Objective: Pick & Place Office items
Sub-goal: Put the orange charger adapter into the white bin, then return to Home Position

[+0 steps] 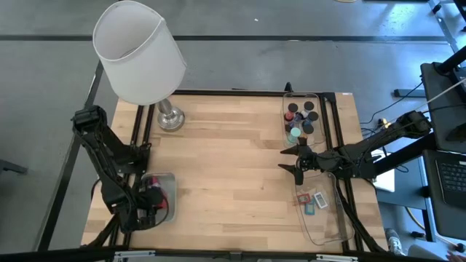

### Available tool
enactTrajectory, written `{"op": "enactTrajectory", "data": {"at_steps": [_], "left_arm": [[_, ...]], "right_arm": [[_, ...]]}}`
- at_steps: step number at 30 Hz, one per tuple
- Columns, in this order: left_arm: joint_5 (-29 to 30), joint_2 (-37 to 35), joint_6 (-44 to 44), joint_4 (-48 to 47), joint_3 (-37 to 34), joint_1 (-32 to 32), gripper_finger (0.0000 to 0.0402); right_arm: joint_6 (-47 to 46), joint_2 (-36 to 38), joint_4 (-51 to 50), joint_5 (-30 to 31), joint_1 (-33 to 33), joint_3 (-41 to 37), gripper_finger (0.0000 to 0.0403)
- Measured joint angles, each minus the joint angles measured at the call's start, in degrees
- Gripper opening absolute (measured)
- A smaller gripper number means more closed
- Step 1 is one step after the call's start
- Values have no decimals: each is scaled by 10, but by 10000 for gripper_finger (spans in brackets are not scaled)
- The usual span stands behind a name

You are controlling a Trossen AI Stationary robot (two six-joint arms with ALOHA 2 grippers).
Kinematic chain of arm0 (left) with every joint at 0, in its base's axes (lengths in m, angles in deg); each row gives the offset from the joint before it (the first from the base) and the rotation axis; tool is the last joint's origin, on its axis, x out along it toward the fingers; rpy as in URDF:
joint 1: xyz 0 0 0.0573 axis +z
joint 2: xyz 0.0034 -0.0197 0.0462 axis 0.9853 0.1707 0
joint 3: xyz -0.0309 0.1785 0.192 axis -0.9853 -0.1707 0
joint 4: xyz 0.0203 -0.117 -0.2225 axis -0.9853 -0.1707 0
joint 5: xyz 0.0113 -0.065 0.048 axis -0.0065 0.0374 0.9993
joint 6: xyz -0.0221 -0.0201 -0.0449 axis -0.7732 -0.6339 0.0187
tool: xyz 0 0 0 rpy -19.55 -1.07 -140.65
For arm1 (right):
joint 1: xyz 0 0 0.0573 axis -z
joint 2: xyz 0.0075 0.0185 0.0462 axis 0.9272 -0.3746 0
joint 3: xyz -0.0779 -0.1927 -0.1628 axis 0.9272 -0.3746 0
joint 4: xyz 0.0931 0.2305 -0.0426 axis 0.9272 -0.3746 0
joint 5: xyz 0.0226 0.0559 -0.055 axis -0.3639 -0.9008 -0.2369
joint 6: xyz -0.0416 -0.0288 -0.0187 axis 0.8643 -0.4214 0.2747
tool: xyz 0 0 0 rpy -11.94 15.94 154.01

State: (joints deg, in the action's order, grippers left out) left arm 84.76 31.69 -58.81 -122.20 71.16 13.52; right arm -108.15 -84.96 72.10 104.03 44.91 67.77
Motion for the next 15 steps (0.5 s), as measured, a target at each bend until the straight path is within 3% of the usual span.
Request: {"op": "enactTrajectory", "data": {"at_steps": [8,15], "left_arm": [[-3,-1,-33,11,1,0,168],[4,-2,64,-5,61,11,178]], "right_arm": [[1,0,0,0,0,0,279],[1,0,0,0,0,0,279]]}}
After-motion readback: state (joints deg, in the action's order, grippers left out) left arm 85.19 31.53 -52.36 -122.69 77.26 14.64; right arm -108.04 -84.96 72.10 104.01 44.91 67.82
